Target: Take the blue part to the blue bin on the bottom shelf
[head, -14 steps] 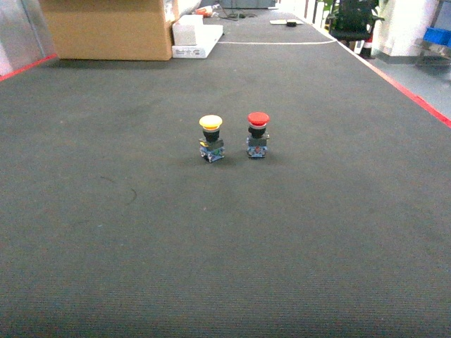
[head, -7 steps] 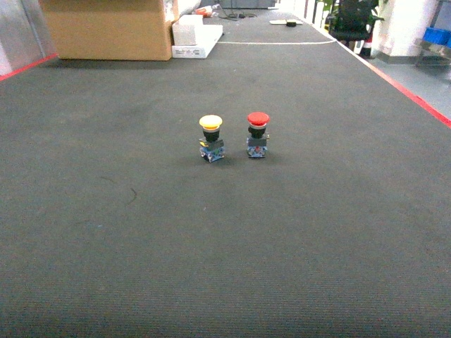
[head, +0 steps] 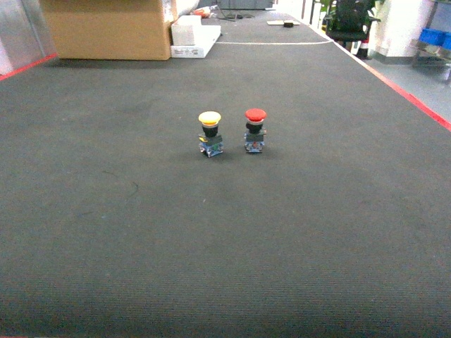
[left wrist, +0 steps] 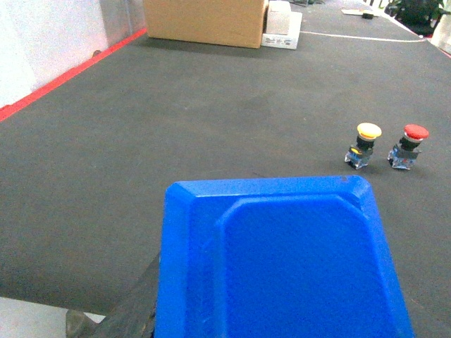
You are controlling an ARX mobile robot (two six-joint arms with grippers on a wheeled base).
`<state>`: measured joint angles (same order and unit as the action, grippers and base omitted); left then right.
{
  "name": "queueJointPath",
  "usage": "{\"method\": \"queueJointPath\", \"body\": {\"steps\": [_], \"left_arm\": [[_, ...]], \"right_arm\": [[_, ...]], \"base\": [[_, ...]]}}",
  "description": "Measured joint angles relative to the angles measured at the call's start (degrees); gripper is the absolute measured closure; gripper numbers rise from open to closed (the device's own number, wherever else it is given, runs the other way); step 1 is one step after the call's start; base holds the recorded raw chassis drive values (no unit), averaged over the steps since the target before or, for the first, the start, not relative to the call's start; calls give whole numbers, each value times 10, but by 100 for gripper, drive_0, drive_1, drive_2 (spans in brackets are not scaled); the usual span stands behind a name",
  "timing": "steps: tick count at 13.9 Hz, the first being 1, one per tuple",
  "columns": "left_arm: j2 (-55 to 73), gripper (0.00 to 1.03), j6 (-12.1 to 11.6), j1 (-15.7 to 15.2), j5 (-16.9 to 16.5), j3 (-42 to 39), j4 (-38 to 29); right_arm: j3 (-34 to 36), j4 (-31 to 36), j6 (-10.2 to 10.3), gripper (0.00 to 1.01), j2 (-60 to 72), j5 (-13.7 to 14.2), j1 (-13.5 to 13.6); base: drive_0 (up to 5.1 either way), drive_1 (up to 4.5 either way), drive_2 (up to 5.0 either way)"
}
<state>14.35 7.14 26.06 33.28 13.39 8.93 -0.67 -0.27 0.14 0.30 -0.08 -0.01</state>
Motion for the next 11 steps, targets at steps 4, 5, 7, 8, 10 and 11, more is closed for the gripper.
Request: {"method": "queueJointPath", "body": {"steps": [4,5,7,8,10,11], "left_arm": [[1,59,0,1,0,0,0],[1,59,0,1,0,0,0],[1,59,0,1,0,0,0],[1,59,0,1,0,0,0],[1,59,0,1,0,0,0],[1,59,0,1,0,0,0]], "right_arm": [[0,0,0,3,0,1,0],[0,0,0,3,0,0,0],[0,0,0,3,0,0,0],[0,0,0,3,0,1,0],[0,0,0,3,0,1,0],[0,0,0,3,0,0,0]], "base": [[0,0,0],[0,0,0],[0,0,0],[0,0,0],[0,0,0],[0,0,0]]}}
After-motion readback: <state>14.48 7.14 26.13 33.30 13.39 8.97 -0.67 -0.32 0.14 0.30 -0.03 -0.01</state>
